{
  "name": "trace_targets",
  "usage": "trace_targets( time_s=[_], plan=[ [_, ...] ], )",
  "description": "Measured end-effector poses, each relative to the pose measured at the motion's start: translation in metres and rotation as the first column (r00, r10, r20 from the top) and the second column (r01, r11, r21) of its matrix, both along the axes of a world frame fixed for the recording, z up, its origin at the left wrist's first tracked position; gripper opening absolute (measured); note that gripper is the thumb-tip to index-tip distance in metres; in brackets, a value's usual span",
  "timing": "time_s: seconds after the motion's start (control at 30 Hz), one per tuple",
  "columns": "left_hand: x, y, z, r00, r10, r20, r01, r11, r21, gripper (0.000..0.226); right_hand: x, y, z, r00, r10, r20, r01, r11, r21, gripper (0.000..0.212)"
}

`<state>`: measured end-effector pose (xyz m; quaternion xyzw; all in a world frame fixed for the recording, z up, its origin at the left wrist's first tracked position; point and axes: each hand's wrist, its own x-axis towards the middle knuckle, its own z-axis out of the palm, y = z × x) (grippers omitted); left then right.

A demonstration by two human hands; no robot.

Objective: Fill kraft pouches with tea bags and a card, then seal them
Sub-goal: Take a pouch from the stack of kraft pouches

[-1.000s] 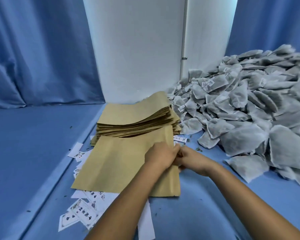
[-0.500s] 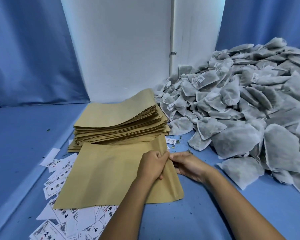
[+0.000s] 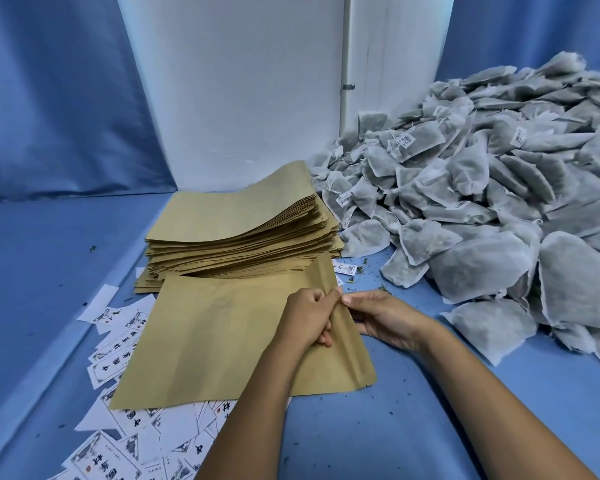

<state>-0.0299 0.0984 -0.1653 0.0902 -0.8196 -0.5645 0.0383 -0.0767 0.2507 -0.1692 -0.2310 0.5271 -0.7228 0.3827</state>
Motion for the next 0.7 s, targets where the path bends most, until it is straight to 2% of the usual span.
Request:
trace_targets(
  time_s=[0.27, 0.4, 0.47, 0.57, 0.7],
  plan=[
    [0.001, -0.001, -0.001, 1.000, -0.005, -0.017, 0.005, 1.000, 0.000, 0.042, 0.000, 0.001, 0.001, 0.999, 0.042, -0.011, -0.042, 0.999, -0.007, 0.039],
    [0.002, 0.002, -0.001, 0.999, 0.039, -0.023, -0.040, 0.998, -0.048, 0.032, 0.003, 0.001, 0.003, 0.999, -0.046, 0.007, 0.045, 0.999, 0.020, 0.032],
    [0.003, 0.007, -0.001, 0.996, 0.054, -0.067, -0.063, 0.988, -0.144, 0.028, 0.005, -0.002, 0.002, 0.988, -0.153, -0.008, 0.153, 0.985, 0.078, 0.023],
    [0.004, 0.010, -0.001, 0.987, 0.027, -0.156, -0.075, 0.947, -0.312, 0.032, 0.012, -0.012, 0.002, 0.920, -0.313, -0.237, 0.364, 0.905, 0.219, 0.020],
    [0.008, 0.007, 0.007, 0.968, 0.058, -0.245, -0.181, 0.838, -0.515, 0.037, 0.015, -0.017, 0.002, 0.859, -0.377, -0.346, 0.467, 0.854, 0.230, 0.022]
  ],
)
